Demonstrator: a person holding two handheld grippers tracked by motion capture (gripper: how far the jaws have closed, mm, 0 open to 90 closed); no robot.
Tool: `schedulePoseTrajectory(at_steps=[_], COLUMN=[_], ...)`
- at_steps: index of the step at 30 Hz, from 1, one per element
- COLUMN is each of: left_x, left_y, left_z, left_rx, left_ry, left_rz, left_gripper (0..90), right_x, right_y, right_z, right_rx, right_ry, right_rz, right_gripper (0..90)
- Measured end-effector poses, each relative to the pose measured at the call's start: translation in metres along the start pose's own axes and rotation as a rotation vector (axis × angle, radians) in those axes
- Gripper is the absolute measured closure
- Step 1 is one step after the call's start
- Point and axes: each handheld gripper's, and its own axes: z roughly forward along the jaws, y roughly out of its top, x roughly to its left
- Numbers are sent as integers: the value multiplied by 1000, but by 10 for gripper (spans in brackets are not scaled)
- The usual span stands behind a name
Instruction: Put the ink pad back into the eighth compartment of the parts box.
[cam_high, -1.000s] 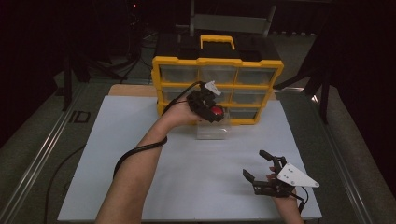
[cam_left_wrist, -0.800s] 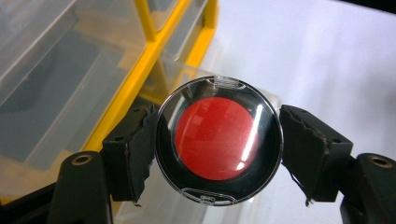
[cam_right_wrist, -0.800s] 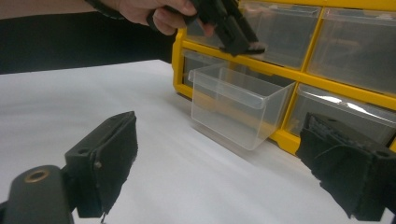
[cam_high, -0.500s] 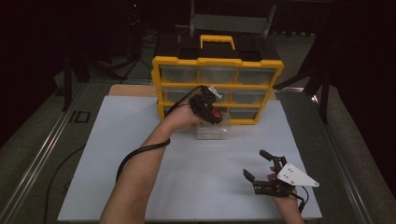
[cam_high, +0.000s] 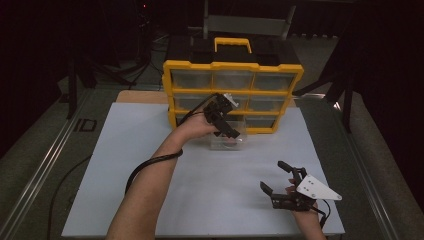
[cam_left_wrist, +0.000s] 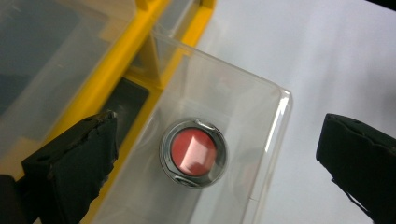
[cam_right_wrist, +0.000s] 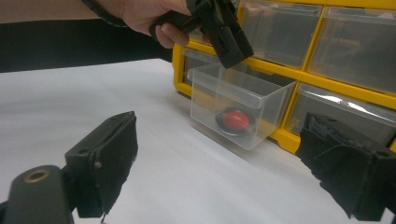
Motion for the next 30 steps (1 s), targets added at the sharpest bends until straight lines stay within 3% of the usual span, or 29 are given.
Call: schedulePoseTrajectory(at_steps=[17, 25, 30], left_x=[-18, -26, -30], left_y=[-2, -13, -18], left_z=[-25, -44, -55], left_rx=[-53, -111, -111], left_ry=[19, 27, 47], left_rz=[41, 24, 39], left_gripper=[1, 1, 1], right_x=[0, 0, 1], right_y=[0, 0, 0], right_z=[1, 2, 2], right_rx=[3, 5, 8], right_ry=[-3, -5, -5], right_rz=[-1, -4, -1], right_gripper=[116, 116, 116])
